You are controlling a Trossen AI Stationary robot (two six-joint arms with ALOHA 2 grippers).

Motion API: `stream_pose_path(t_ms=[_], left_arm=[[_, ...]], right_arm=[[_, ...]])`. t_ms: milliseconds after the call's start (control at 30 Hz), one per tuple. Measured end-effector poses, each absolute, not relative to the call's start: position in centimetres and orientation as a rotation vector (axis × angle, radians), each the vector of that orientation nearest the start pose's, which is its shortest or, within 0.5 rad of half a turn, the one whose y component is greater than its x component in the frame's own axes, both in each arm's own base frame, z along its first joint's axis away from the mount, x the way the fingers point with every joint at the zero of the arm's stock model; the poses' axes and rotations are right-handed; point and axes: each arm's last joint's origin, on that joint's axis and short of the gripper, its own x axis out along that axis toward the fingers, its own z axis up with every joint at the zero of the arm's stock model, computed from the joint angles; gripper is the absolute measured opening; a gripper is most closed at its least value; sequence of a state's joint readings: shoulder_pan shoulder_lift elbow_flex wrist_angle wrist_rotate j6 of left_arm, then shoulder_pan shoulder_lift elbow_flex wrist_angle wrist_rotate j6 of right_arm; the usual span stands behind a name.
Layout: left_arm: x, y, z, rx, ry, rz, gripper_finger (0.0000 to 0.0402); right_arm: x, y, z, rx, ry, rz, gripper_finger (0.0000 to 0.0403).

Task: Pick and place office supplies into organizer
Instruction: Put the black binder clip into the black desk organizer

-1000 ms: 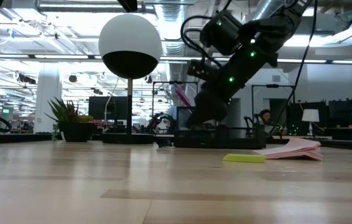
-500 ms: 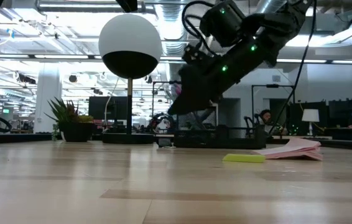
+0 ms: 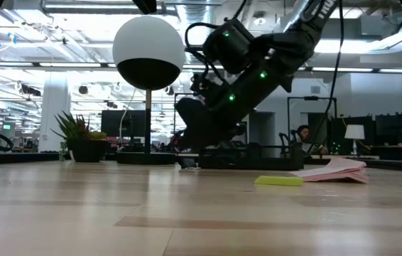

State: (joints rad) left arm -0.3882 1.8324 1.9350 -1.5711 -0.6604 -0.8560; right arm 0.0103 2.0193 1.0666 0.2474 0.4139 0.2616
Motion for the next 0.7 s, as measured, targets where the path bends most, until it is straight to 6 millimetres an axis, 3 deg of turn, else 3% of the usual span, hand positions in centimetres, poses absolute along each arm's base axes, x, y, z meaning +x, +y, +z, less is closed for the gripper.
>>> stream_pose_path(t_ms=[400,700], left_arm=[[31.7,-11.1,35.3,0.019,1.046,0.699,0.0129],[31.4,-11.8,35.3,0.031,1.045,0.678,0.0129]], right_arm=[[39.9,-3.3,12.0,0.178,0.651,-0.525,0.0218],[40.2,-0.3,12.6,0.22,0.642,-0.32,0.0218]])
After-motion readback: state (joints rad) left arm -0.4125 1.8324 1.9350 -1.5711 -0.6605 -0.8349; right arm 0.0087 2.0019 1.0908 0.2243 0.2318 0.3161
